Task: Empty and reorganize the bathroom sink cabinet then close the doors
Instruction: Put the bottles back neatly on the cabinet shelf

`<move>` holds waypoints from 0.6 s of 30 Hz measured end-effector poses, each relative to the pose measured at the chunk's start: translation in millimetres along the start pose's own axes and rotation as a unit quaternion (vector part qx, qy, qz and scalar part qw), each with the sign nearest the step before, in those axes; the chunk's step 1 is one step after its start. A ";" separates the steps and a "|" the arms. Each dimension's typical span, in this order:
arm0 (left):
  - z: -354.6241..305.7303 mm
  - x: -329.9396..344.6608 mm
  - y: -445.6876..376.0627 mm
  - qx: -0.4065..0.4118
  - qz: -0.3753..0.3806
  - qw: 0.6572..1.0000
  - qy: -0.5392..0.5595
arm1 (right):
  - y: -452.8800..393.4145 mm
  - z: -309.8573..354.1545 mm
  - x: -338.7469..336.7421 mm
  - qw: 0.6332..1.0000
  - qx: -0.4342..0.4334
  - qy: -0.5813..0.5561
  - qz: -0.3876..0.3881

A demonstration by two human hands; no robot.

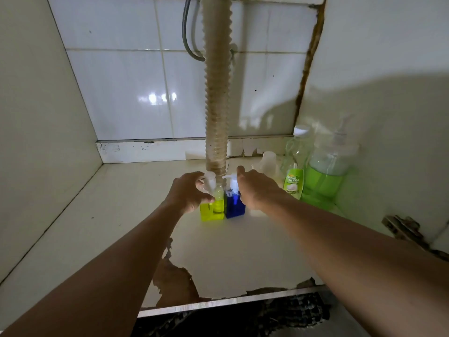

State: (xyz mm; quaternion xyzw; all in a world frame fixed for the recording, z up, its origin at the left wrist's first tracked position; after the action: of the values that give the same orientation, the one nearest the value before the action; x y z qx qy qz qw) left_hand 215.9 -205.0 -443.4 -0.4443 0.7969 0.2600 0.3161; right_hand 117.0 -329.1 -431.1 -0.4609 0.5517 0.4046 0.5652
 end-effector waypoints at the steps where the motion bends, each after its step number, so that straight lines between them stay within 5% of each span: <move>1: 0.4 0.6 0.3 -0.009 0.003 1.000 0.003 | 1.7 1.5 -1.9 1.000 0.000 -0.008 -0.005; 5: 0.3 5.9 13.2 -0.058 -0.005 0.998 0.003 | 22.1 9.5 -16.5 0.995 -0.011 -0.048 -0.083; 8: -4.6 15.5 41.8 -0.034 -0.127 0.991 0.015 | 56.5 6.6 -21.4 0.985 -0.001 -0.095 -0.144; 11: -11.3 38.1 72.8 0.074 -0.239 0.967 0.042 | 100.6 -5.5 -11.4 0.961 0.027 -0.197 -0.193; 15: -13.8 85.4 114.6 0.178 -0.212 0.961 -0.026 | 163.9 -26.2 12.3 0.916 0.115 -0.297 -0.242; 18: -12.6 114.3 148.4 0.204 -0.123 0.962 -0.137 | 208.7 -40.9 39.7 0.920 0.113 -0.316 -0.202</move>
State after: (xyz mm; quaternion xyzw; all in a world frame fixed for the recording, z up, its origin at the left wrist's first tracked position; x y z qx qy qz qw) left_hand 36.6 -206.2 -499.1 -0.4248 0.7217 0.1092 0.5355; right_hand -92.3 -319.0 -484.9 -0.3437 0.2824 0.3414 0.8280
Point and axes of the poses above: each hand's wrist, its own y-axis away from the middle knuckle, its own x-axis out of the palm, z = x × y, the point moved 1 cm from there along -y, towards the middle knuckle, and after that the axes turned 15 degrees about -x, right-handed, at the moved point
